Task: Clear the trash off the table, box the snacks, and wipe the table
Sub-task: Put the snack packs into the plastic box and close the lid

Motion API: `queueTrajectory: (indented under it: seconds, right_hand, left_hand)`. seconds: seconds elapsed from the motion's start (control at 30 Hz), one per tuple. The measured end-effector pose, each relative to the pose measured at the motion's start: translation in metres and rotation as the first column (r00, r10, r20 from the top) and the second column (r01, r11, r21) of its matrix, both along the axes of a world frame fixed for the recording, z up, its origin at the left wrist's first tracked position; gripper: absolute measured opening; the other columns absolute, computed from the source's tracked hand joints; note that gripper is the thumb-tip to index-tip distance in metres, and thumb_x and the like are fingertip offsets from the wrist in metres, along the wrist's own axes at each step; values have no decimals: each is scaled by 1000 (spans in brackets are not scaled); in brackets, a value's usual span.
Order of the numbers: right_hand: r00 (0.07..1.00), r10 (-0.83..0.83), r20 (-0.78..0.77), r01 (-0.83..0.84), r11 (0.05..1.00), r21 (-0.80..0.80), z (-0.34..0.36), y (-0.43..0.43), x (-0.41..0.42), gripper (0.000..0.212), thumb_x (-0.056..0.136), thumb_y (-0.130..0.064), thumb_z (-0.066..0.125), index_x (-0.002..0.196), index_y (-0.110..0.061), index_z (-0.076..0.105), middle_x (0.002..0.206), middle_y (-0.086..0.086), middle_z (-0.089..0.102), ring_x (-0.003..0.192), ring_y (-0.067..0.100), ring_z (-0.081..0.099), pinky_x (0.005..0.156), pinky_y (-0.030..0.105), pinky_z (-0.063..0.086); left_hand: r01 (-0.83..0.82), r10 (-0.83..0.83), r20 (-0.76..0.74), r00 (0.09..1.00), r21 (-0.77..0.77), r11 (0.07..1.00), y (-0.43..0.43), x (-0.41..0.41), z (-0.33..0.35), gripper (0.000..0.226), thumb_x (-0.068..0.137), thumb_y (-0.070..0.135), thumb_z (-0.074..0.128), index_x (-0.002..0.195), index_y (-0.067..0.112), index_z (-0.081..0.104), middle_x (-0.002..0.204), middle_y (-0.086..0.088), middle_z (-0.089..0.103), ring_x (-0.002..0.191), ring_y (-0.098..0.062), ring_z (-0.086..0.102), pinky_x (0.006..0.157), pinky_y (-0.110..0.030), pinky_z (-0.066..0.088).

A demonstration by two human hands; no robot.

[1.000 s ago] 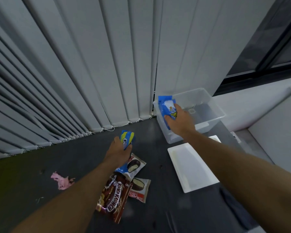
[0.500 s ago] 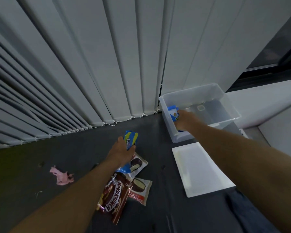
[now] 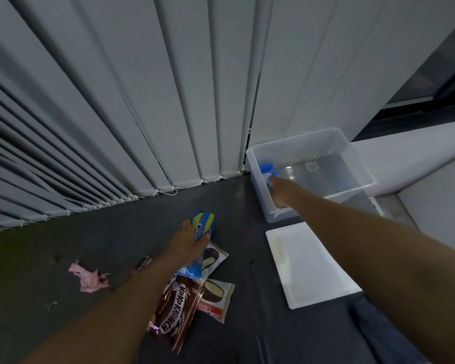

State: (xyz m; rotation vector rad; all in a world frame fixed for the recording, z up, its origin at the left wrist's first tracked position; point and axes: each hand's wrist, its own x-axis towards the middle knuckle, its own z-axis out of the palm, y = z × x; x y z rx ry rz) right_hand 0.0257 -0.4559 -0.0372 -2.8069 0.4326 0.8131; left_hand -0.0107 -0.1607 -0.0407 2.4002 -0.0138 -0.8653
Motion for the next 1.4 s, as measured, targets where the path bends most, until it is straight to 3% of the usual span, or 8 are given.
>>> queueTrajectory:
  seconds: [0.13, 0.23, 0.33, 0.47, 0.6, 0.9, 1.2, 1.4]
  right_hand:
    - [972, -57, 228, 62, 998, -15, 29, 8, -19, 35, 103, -20, 45, 136, -9, 51, 132, 15, 57, 120, 35, 55, 100, 40, 43]
    - [880, -175, 441, 145, 984, 101, 39, 14, -34, 37, 103, -39, 45, 134, -19, 49, 128, 8, 61, 115, 30, 60, 101, 42, 46]
    - [840, -161, 518, 122, 987, 109, 53, 21, -53, 41, 100, -49, 45, 131, -22, 47, 125, 4, 63, 112, 26, 62, 100, 43, 50]
    - [823, -193, 534, 132, 980, 149, 74, 37, -85, 65, 93, -66, 34, 141, -23, 40, 139, 4, 55, 125, 29, 54, 106, 48, 44]
    - [806, -210, 554, 154, 977, 148, 88, 52, -120, 61, 94, -66, 36, 143, -30, 33, 146, 2, 49, 131, 29, 49, 105, 54, 43]
    - [812, -277, 514, 229, 961, 155, 114, 73, -175, 67, 98, -63, 35, 155, -31, 20, 163, -1, 25, 149, 29, 23, 120, 58, 19]
    - [813, -342, 471, 292, 940, 179, 118, 58, -195, 69, 98, -64, 33, 157, -32, 16, 166, -1, 15, 152, 32, 13, 122, 57, 14]
    - [808, -369, 459, 306, 929, 208, 115, 28, -196, 70, 98, -62, 35, 157, -32, 14, 166, -1, 14, 152, 33, 13, 121, 59, 16]
  left_hand:
    - [33, -31, 50, 998, -42, 999, -1, 3, 15, 34, 97, 41, 59, 114, 16, 41, 109, -4, 58, 89, -15, 57, 71, -29, 43]
    - [9, 2, 122, 993, -88, 996, -1, 0, 30, 33, 96, 36, 62, 115, 14, 45, 107, -5, 59, 93, -19, 58, 79, -34, 47]
    - [-8, 26, 153, 988, -120, 993, 1, -7, 47, 31, 95, 35, 63, 112, 16, 45, 104, -3, 58, 91, -18, 59, 78, -34, 49]
    - [16, 2, 201, 980, -92, 996, 8, -17, 70, 32, 95, 40, 61, 108, 15, 46, 102, -3, 59, 88, -19, 59, 73, -32, 45]
    - [40, -7, 249, 968, -127, 991, 11, -26, 90, 39, 96, 42, 60, 118, 13, 47, 109, -3, 58, 94, -21, 57, 78, -33, 44]
    - [78, -18, 278, 960, -207, 975, 6, -42, 118, 32, 96, 41, 60, 111, 17, 45, 113, -7, 61, 100, -25, 60, 84, -35, 49]
    - [120, -60, 339, 939, -157, 980, -18, -50, 132, 32, 96, 42, 59, 109, 16, 45, 111, -7, 59, 93, -24, 55, 77, -31, 40]
    - [111, -55, 346, 937, -145, 983, -51, -49, 135, 40, 95, 47, 59, 113, 13, 49, 109, -8, 61, 95, -27, 59, 76, -34, 45]
